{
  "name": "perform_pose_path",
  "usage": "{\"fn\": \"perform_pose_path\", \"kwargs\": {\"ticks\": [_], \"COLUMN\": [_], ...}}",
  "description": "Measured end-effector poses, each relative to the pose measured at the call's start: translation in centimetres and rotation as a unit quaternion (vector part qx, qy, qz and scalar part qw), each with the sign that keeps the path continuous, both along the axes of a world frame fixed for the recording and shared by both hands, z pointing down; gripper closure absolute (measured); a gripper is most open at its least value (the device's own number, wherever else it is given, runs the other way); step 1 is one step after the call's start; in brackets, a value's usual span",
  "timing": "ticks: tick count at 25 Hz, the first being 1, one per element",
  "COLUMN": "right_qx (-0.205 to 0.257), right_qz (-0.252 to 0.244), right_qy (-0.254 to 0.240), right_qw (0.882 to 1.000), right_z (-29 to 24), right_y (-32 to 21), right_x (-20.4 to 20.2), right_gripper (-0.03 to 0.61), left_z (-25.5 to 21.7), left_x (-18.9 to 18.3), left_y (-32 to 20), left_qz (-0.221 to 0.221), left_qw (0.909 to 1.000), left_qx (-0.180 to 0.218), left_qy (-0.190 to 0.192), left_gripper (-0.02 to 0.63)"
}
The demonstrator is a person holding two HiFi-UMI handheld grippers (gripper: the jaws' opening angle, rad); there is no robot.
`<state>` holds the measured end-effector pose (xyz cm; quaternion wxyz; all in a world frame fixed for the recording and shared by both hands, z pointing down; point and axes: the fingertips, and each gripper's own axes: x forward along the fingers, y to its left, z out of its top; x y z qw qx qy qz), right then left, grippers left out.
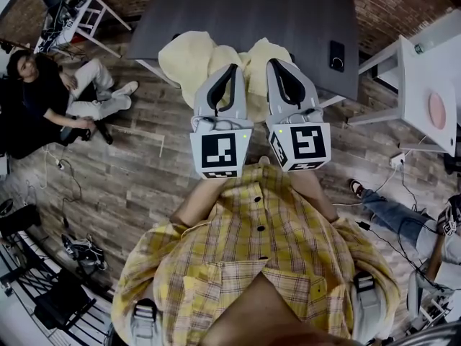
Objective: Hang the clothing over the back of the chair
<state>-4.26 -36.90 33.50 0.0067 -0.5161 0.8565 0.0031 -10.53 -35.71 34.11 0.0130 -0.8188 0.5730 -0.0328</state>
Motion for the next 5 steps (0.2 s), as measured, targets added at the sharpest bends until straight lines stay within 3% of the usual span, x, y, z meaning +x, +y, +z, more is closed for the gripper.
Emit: {"fn": "perform_pose_path", "kwargs": {"ticks": [5], "right_qx": [-0.001], "right_qz": [-0.002], "right_qy": [-0.001], "right_qw": [1.0], "right_z": [0.02], "right_y": [-0.27], "right_x": [0.0], "right_gripper": [0.577], "left_z": [-0.08], "left_x": [0.01], "left_y": [-0.12], "left_qz": [0.001], "left_qw": [1.0], "left_qx": [0.002], "left_qy": [-0.001], "left_gripper": [0.612]}}
